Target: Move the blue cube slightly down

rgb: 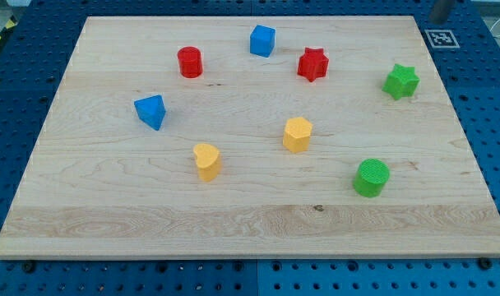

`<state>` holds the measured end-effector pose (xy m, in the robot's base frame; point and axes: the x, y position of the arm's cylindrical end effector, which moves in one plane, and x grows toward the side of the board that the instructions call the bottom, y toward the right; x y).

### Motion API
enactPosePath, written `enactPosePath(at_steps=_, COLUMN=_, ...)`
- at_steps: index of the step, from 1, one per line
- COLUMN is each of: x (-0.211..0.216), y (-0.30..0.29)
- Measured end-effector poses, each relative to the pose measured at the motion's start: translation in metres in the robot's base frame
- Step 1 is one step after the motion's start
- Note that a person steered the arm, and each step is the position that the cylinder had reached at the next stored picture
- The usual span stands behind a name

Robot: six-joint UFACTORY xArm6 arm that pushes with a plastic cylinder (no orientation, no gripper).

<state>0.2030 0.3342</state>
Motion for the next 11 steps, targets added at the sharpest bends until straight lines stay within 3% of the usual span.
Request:
enactPosePath(at_steps=3, x=0.065, y=0.000)
enactPosePath(at_steps=5, x=0.071, y=-0.067)
enactPosePath(at_steps=8, x=0.061, y=-0.227)
enactPosePath(at_steps=9, x=0.022, y=-0.264)
enactPosePath(at_steps=10, x=-0.007, y=-0.278)
enactPosePath(at_steps=11, x=-0.006, y=-0.282)
